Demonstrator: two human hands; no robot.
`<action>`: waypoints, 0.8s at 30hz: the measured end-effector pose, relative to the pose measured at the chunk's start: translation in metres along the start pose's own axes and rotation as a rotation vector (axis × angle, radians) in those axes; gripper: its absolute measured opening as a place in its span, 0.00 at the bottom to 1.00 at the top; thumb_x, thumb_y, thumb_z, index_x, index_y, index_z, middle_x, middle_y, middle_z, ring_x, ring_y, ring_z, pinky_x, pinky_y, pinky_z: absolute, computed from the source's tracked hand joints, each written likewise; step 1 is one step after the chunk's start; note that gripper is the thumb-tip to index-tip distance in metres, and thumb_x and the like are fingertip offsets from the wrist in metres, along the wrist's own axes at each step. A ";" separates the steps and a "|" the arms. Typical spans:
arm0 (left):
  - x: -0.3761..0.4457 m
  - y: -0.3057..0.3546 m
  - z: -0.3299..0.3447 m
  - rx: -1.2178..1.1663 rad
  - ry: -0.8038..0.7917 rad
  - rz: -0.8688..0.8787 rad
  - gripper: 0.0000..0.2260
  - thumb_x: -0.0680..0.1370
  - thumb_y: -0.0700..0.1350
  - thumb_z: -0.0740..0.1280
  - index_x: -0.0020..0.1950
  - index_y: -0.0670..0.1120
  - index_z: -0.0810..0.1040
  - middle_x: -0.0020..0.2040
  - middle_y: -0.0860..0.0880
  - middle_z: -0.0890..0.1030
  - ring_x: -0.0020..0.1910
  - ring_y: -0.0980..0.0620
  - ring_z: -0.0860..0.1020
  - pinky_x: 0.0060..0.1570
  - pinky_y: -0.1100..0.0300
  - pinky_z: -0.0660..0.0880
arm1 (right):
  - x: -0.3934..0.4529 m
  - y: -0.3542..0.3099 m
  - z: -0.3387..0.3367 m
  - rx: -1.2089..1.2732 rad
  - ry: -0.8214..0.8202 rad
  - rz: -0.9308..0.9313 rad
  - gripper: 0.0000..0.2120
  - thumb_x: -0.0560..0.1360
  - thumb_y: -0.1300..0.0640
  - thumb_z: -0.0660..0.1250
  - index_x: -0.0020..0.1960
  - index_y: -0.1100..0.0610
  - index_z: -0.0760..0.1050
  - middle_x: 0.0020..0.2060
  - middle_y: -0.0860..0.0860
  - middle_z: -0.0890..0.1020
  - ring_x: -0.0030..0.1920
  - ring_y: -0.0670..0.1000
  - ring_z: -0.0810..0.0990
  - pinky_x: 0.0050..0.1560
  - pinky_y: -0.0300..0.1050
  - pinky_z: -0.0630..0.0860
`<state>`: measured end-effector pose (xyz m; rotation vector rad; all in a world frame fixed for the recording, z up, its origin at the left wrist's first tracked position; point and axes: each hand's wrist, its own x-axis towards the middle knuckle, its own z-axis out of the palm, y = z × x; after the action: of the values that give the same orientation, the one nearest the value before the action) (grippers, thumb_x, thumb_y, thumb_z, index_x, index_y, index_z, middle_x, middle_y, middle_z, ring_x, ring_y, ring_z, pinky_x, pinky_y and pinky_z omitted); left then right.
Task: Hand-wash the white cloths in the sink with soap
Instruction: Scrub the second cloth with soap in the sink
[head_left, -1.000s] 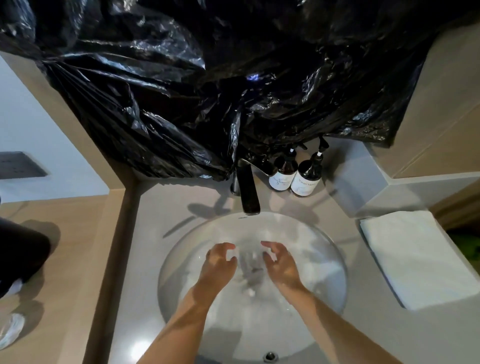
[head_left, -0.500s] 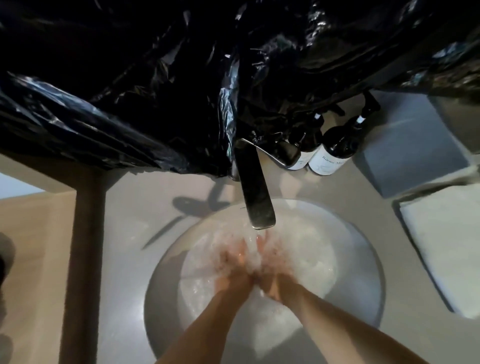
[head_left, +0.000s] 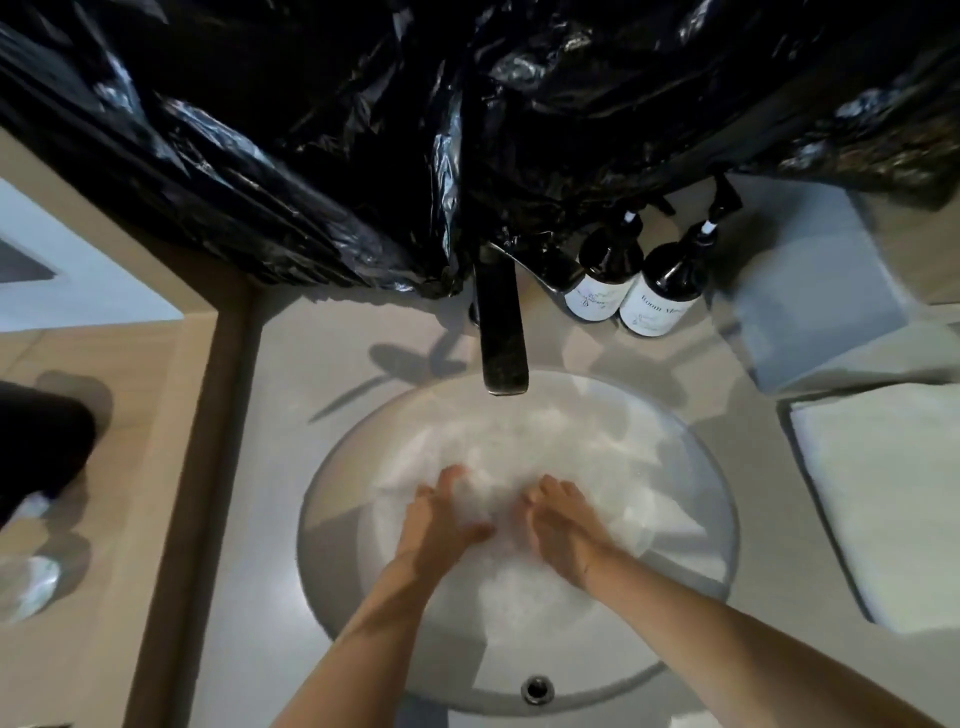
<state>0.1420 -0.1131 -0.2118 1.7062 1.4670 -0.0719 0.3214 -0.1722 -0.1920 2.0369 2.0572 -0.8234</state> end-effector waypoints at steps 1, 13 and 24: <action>-0.008 0.003 0.000 -0.052 0.011 -0.016 0.36 0.67 0.56 0.77 0.70 0.55 0.64 0.55 0.45 0.75 0.53 0.43 0.78 0.48 0.59 0.74 | 0.002 -0.001 -0.002 -0.056 0.001 -0.023 0.12 0.77 0.60 0.60 0.59 0.55 0.75 0.59 0.52 0.72 0.63 0.57 0.68 0.56 0.41 0.62; -0.064 0.048 -0.045 -0.005 -0.001 0.015 0.21 0.68 0.70 0.69 0.56 0.64 0.74 0.51 0.60 0.80 0.50 0.55 0.80 0.49 0.60 0.74 | -0.038 0.017 -0.053 0.670 0.345 -0.092 0.06 0.75 0.62 0.66 0.41 0.55 0.73 0.41 0.47 0.75 0.44 0.47 0.76 0.50 0.39 0.72; -0.086 0.118 -0.144 -0.271 0.220 0.239 0.15 0.69 0.63 0.72 0.43 0.53 0.84 0.38 0.53 0.84 0.41 0.53 0.82 0.45 0.54 0.78 | -0.077 -0.012 -0.180 1.057 0.379 -0.173 0.05 0.81 0.61 0.60 0.47 0.59 0.68 0.36 0.49 0.67 0.34 0.42 0.64 0.35 0.32 0.63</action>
<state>0.1460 -0.0829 -0.0091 1.6888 1.3455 0.4365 0.3657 -0.1564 -0.0020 2.6503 2.2499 -2.0272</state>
